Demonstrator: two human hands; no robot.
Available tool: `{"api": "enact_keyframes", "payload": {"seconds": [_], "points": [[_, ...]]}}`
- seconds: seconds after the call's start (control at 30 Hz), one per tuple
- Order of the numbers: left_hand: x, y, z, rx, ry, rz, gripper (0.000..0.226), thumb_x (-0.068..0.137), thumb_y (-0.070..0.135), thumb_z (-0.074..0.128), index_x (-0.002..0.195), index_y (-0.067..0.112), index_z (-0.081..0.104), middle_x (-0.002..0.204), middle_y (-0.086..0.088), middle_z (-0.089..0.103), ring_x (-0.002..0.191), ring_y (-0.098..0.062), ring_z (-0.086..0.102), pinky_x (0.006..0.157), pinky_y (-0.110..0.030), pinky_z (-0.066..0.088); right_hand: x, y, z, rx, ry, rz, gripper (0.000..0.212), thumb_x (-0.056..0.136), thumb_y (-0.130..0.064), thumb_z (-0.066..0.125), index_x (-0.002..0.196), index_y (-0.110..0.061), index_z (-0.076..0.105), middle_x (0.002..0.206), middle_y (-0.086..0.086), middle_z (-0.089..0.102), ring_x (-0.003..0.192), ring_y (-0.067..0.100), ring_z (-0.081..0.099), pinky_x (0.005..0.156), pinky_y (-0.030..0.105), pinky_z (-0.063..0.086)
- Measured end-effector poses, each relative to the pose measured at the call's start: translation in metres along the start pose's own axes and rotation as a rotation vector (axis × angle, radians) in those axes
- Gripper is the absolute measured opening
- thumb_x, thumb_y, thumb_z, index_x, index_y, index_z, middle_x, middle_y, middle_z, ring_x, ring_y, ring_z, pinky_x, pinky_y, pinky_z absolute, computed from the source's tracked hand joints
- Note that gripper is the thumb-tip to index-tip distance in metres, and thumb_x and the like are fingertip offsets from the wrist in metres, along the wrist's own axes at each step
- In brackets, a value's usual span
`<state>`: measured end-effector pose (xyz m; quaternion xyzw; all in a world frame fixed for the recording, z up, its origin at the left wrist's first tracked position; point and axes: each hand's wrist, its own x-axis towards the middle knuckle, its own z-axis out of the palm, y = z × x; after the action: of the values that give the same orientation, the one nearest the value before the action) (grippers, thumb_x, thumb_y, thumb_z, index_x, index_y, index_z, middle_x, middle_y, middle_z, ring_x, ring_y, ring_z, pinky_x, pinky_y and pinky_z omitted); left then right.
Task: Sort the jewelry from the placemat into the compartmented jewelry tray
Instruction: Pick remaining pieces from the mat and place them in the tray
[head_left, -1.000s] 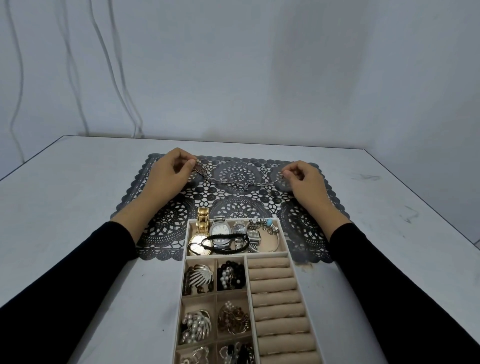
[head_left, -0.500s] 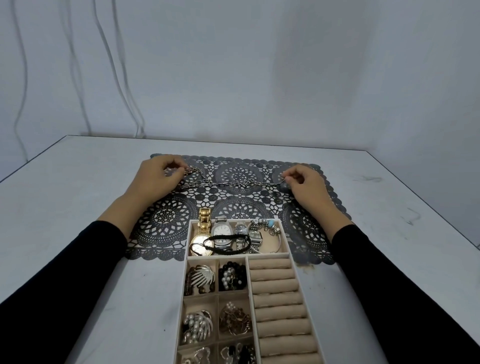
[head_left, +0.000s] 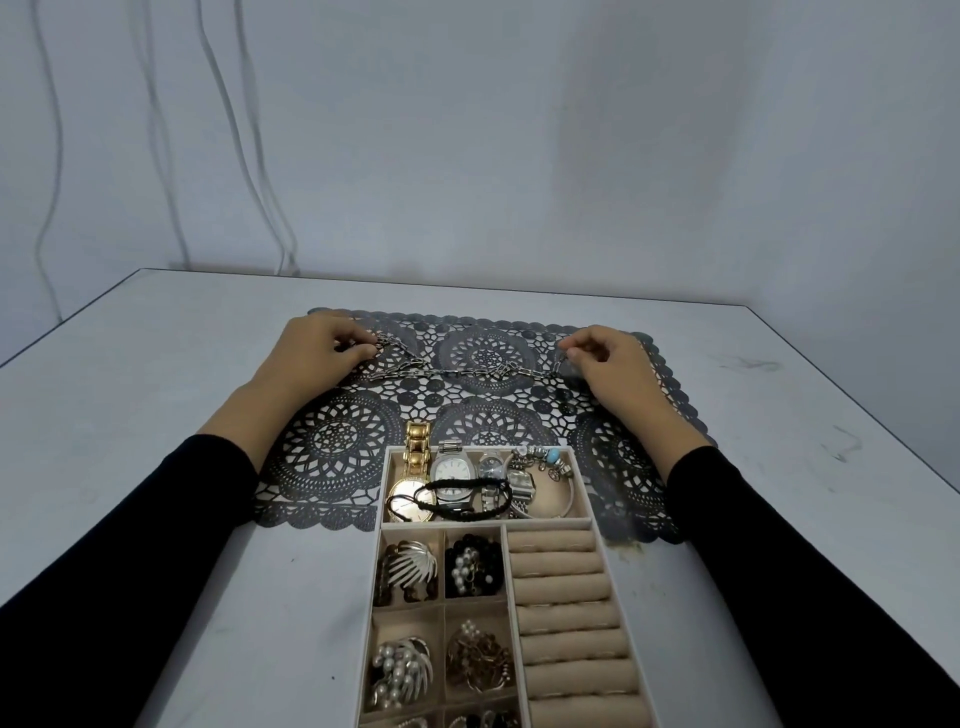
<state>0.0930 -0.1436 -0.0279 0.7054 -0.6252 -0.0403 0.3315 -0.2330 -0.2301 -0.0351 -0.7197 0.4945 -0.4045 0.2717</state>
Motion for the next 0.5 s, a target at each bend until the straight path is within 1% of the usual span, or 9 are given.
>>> {"api": "enact_keyframes", "payload": {"seconds": [0.07,0.17,0.27,0.33,0.4,0.5], "points": [[0.001,-0.001,-0.001,0.014,-0.005,-0.009,0.009,0.088,0.024,0.070,0.095,0.021,0.075,0.097,0.004,0.064,0.095,-0.013,0.055,0.086,-0.027,0.040,0.001,0.000,0.000,0.012,0.002,0.007,0.015,0.091,-0.009,0.059,0.091,-0.018,0.071,0.081,-0.007,0.065,0.076,0.009,0.060,0.074,0.024,0.048],[0.001,-0.001,-0.002,0.039,-0.027,0.013,0.006,0.091,0.018,0.067,0.091,0.019,0.073,0.099,0.000,0.065,0.098,-0.017,0.056,0.088,-0.030,0.041,-0.001,0.002,-0.001,0.061,-0.003,0.032,0.017,0.091,-0.007,0.059,0.088,-0.020,0.071,0.087,-0.002,0.069,0.080,0.013,0.068,0.078,0.026,0.053],[-0.002,-0.001,-0.002,0.034,-0.022,0.040,0.008,0.094,0.015,0.062,0.093,0.015,0.070,0.100,-0.002,0.066,0.100,-0.021,0.056,0.087,-0.030,0.041,-0.003,0.001,-0.002,0.083,0.000,0.047,0.019,0.091,-0.006,0.058,0.088,-0.020,0.070,0.087,0.000,0.068,0.075,0.007,0.068,0.074,0.022,0.053],[-0.005,0.005,-0.001,-0.032,-0.006,0.031,0.008,0.095,0.017,0.061,0.092,0.016,0.068,0.096,0.002,0.064,0.097,-0.018,0.056,0.084,-0.028,0.038,-0.002,0.001,-0.001,0.094,-0.002,0.051,0.017,0.091,-0.006,0.059,0.089,-0.018,0.071,0.086,-0.001,0.069,0.073,0.005,0.068,0.074,0.022,0.053],[-0.007,0.011,0.000,-0.133,0.009,0.012,0.008,0.095,0.019,0.060,0.090,0.021,0.066,0.092,0.007,0.063,0.093,-0.015,0.057,0.082,-0.026,0.037,-0.002,0.001,-0.002,0.098,-0.004,0.044,0.016,0.090,-0.007,0.060,0.089,-0.018,0.072,0.084,-0.005,0.068,0.075,0.007,0.065,0.077,0.023,0.052],[-0.008,0.020,0.003,-0.298,0.011,0.028,0.009,0.096,0.024,0.059,0.094,0.023,0.068,0.094,0.005,0.069,0.092,-0.018,0.063,0.084,-0.033,0.048,-0.005,-0.004,-0.003,0.161,-0.013,0.039,0.015,0.089,-0.007,0.063,0.089,-0.019,0.072,0.081,-0.005,0.066,0.074,0.008,0.058,0.074,0.023,0.051]]}}
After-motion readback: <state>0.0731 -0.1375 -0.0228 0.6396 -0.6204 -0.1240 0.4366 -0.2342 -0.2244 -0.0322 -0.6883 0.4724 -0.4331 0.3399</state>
